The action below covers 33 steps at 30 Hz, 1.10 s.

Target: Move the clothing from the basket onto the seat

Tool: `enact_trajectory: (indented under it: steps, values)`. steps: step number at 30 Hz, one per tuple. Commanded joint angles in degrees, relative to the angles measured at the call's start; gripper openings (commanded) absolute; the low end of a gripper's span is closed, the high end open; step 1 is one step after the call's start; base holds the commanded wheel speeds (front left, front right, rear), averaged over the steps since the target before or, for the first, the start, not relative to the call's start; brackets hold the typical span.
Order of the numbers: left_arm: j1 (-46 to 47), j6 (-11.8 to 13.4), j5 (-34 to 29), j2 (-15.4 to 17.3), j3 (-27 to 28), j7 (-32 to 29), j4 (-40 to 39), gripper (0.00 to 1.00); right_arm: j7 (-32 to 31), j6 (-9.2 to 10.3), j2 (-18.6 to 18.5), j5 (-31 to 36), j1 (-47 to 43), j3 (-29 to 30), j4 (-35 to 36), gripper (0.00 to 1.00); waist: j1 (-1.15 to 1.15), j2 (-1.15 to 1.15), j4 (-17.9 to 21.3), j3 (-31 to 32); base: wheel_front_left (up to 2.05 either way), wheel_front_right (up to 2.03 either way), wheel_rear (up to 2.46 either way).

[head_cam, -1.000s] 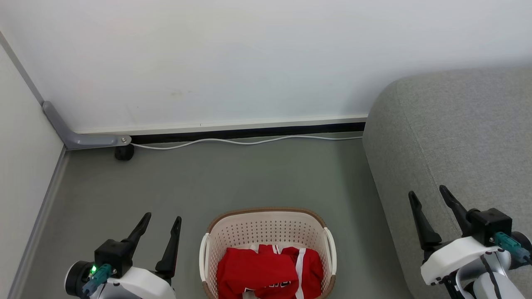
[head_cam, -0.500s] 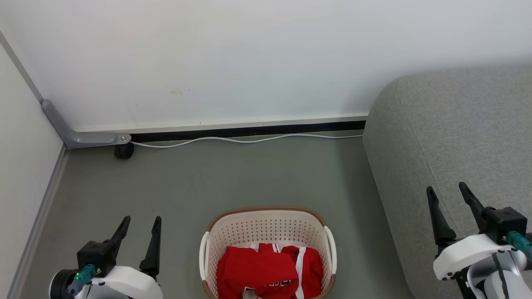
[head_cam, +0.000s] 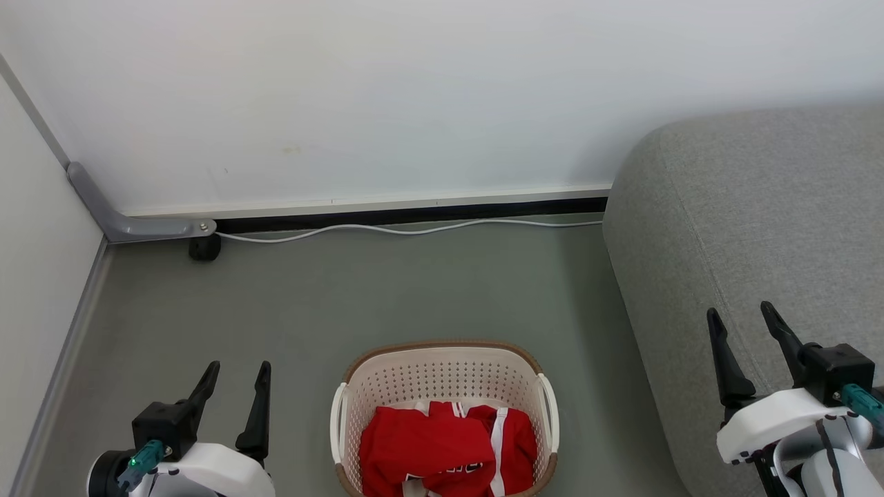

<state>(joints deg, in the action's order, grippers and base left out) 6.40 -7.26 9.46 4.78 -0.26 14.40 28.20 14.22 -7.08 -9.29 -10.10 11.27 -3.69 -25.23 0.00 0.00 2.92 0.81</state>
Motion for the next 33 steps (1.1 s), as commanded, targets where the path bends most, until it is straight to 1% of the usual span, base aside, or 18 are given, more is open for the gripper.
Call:
enact_trajectory:
  steps: [1, 8, 12, 18, 28, 33]
  values:
    - [3.25, -0.22, -0.47, 0.85, 1.81, 0.6, -1.47, 1.0, 0.78, -0.41, -0.63, 0.34, 1.98, -0.82, 1.57, 1.0, 0.0, 0.0, -0.04, -0.2, 0.0, 0.0, 0.0]
    - [3.4, -0.23, -0.5, 0.73, 1.67, 0.6, -2.56, 1.0, 0.78, -0.41, -0.61, 0.18, 2.85, -1.11, 2.64, 1.0, 0.0, 0.0, 0.12, -2.23, 0.0, 0.0, 0.0]
    - [4.26, -0.23, -0.2, 0.43, 1.17, 0.6, -3.18, 1.0, 0.78, -0.41, -0.67, 0.09, 4.19, -1.27, 3.75, 1.0, 0.0, 0.0, 0.31, -5.33, 0.0, 0.0, 0.0]
    - [7.11, -0.23, 0.31, -0.13, 0.36, 0.6, -4.11, 1.0, 0.78, -0.41, -0.48, 0.3, 7.01, -0.36, 6.01, 1.0, 0.0, 0.0, 0.39, -11.79, 0.0, 0.0, 0.0]
    - [14.18, -0.23, 1.01, -0.72, -1.85, 0.6, -4.12, 1.0, 0.78, -0.41, -0.06, 0.98, 13.87, 1.64, 9.53, 1.0, 0.0, 0.0, 0.91, -24.63, 0.0, 0.0, 0.0]
    - [17.75, -0.23, 1.79, -1.12, -3.08, 0.6, -3.54, 1.0, 0.78, -0.41, 0.48, 1.49, 17.18, 1.41, 10.98, 1.0, 0.0, 0.0, 1.24, -30.49, 0.0, 0.0, 0.0]
